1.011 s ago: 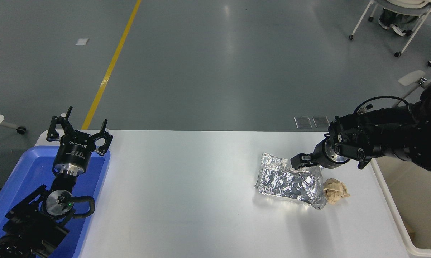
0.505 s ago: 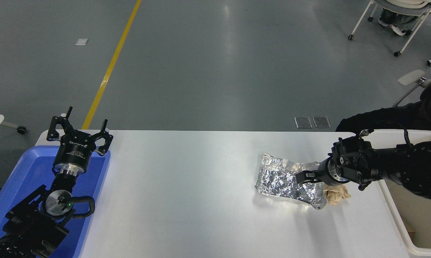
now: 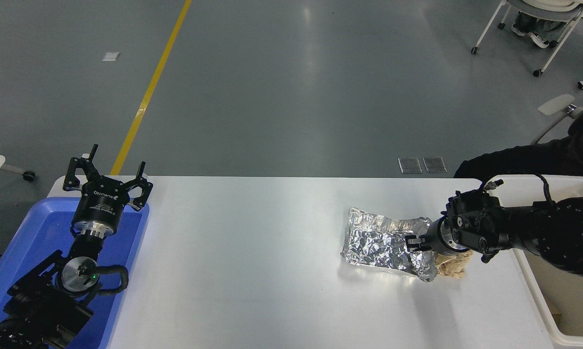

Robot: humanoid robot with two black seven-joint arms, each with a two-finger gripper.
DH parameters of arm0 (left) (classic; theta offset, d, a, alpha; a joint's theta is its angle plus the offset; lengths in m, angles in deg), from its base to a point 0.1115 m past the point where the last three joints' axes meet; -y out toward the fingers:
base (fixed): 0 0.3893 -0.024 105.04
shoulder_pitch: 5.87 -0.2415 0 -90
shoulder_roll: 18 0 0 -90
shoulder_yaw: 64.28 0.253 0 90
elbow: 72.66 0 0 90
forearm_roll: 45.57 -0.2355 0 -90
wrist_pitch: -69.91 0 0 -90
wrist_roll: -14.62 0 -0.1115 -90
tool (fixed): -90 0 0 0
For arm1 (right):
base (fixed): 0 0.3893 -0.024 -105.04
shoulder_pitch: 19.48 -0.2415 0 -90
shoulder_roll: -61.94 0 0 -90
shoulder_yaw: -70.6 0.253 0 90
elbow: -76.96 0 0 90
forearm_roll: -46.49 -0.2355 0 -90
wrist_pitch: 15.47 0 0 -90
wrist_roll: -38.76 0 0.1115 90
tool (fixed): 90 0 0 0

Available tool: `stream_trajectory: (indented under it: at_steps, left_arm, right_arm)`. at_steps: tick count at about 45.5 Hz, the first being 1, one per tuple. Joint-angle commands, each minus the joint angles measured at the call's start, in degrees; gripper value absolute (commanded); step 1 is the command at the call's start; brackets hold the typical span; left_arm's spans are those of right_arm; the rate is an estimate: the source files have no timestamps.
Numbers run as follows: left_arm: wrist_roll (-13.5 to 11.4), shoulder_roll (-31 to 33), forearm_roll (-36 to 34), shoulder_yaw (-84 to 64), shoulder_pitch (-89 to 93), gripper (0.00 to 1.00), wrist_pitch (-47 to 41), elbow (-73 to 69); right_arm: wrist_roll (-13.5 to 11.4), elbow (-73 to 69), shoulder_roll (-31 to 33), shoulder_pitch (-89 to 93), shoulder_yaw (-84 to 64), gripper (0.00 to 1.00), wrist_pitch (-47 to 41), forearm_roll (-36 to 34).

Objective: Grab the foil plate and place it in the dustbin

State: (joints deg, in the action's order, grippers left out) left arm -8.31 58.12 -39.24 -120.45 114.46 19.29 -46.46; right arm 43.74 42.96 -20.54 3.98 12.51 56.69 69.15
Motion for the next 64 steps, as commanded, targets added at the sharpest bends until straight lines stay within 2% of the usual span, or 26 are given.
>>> stream_trajectory:
  at_steps: [1,17,24,38,49,64]
  left_arm:
    - [0.0,0.0,0.0,0.0,0.0,1.00,0.0,0.0]
    - [0.0,0.0,0.0,0.0,0.0,1.00,0.1,0.0]
    - [0.0,0.0,0.0,0.0,0.0,1.00,0.1,0.0]
    - [0.0,0.0,0.0,-0.2,-0.2,1.00,0.1,0.0]
    - [0.0,0.0,0.0,-0.2,-0.2,1.00,0.1,0.1]
    - [0.0,0.0,0.0,-0.1,-0.2,1.00,0.1,0.0]
  right_arm:
    - [0.2,-0.1,0.1,-0.6,-0.6,0.00,-0.4,0.1]
    - [0.5,-5.6,2.4,-8.5,-2.3,0.00,-2.4,0.5]
    - [0.5,-13.7,6.5,-19.2,-5.8,0.00,-4.2,0.4]
    - [0.5,-33.4,12.4,-49.6,-12.4,0.00,-14.2,-0.3]
    - [0.5,-37.6,12.5,-67.4,-12.8,0.00,-26.1,-0.4]
    - [0.4,-40.2,12.3,-73.0,-13.5,0.00,-27.2,-0.4]
